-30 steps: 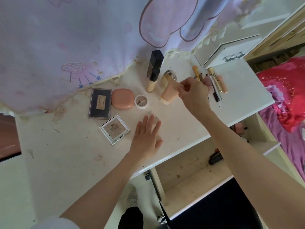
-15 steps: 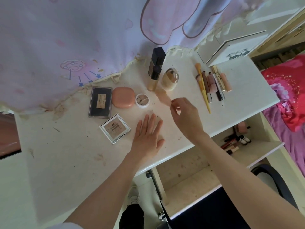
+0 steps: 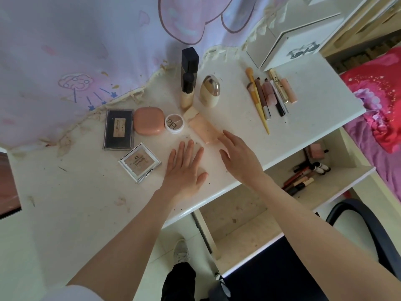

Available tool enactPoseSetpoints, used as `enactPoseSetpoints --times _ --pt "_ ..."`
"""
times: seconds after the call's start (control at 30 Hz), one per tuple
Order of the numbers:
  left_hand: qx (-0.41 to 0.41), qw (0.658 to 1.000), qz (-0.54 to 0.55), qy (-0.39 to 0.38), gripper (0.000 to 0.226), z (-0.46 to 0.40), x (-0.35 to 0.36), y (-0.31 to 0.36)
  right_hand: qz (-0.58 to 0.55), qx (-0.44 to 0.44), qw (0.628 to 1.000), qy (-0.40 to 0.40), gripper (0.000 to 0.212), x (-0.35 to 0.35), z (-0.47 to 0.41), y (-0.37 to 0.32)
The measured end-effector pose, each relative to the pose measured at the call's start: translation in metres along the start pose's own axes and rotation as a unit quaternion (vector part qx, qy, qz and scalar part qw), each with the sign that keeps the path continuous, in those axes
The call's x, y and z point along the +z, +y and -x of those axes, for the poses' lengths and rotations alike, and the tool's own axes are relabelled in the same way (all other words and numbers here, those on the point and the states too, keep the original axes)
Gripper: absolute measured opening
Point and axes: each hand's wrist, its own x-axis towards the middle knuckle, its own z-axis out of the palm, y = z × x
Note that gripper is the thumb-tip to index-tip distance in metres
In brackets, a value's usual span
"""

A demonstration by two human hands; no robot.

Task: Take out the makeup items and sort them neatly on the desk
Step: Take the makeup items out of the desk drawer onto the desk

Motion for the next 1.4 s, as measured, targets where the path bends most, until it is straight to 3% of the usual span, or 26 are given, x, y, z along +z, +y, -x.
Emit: enactPoseSetpoints --times 0.23,0.33,0.43,0.57,0.67,0.87,1.2,1.4 --pt "-0.018 0.999 0.007 0.029 0.061 0.009 -0.005 0.009 0.014 0.041 0.999 -0.018 0.047 -0.004 0.073 0.039" --pt "-0.02 0.992 0.052 0.112 0.042 0.031 -0.002 0.038 0.01 0.054 0.998 -0.018 0.046 -0.006 0.11 0.063" --pt "0.047 0.969 0.109 0.215 0.028 0.06 0.017 0.082 0.009 0.079 0.997 -0.004 0.042 -0.01 0.148 0.095" --pt "0.139 0.968 0.139 0.153 0.029 0.067 0.049 0.147 0.037 0.093 0.995 0.019 0.034 -0.015 0.183 0.146" --pt "0.17 0.969 0.154 0.085 0.031 0.048 0.074 0.184 0.105 0.102 0.989 -0.024 0.037 -0.017 0.189 0.185" --pt "0.042 0.948 0.291 -0.119 0.045 -0.043 0.131 0.229 0.159 0.19 0.965 -0.089 0.032 -0.004 0.151 0.255" --pt "0.052 0.962 0.257 -0.083 0.041 -0.101 0.187 0.265 0.191 0.177 0.939 -0.224 0.043 0.029 0.089 0.305" --pt "-0.012 0.954 0.265 -0.136 0.032 -0.107 0.188 0.274 0.216 0.116 0.927 -0.285 0.04 0.028 0.082 0.315"
